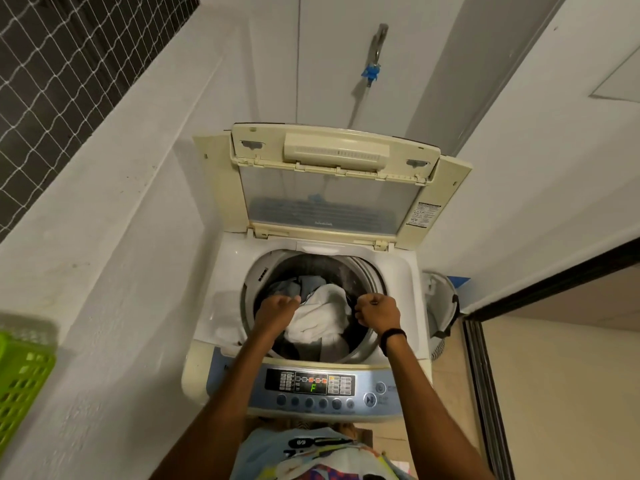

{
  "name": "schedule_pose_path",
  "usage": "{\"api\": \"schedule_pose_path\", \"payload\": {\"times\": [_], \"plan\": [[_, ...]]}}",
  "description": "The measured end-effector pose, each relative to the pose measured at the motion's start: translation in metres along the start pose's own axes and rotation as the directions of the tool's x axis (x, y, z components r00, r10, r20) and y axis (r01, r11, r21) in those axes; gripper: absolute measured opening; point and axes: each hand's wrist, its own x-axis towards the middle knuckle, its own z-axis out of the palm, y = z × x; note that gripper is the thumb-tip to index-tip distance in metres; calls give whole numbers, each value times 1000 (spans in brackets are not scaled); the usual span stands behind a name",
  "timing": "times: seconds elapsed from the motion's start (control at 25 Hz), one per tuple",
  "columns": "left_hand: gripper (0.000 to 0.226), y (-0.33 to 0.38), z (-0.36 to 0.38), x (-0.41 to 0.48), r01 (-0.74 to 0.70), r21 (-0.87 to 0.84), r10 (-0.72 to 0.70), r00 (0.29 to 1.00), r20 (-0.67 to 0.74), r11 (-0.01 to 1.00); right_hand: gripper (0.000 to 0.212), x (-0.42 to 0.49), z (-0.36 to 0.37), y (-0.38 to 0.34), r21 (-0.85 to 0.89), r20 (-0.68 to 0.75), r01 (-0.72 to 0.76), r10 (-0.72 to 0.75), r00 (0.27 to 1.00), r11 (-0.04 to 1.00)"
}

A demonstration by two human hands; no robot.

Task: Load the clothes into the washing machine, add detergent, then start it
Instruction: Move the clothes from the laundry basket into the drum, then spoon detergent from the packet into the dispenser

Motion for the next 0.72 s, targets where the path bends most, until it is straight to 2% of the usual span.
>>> {"api": "schedule_pose_path", "payload": {"times": [0.12,0.24,0.4,0.48,0.56,0.64,0.68,0.72], "plan": [[43,-4,6,-5,-4,-6,4,1000,14,1000,28,-8,-3,0,36,-15,-13,14,1000,999],[37,-2,9,-19,-58,-26,58,998,16,998,26,-16,-6,-3,51,-32,12,-11,999,999],[16,42,-7,-39,-297,54,299,952,-57,954,25,-30,-25,-41,41,-138,159,-152,979,986],[27,91,-24,-39,-457,157,479,862,-164,876,24,-34,-41,-81,-20,-217,296,-293,931,955],[36,149,-45,-33,-572,301,645,701,-304,763,19,-30,-56,-127,-101,-288,451,-460,840,887],[45,207,-64,-23,-608,455,759,534,-373,651,31,-17,-69,-177,-220,-342,581,-619,706,784],[51,233,-71,-17,-590,525,789,495,-364,613,38,-7,-74,-201,-288,-344,619,-682,645,731],[57,256,-76,-10,-556,593,806,489,-333,582,45,3,-77,-223,-354,-311,635,-727,612,687]]}}
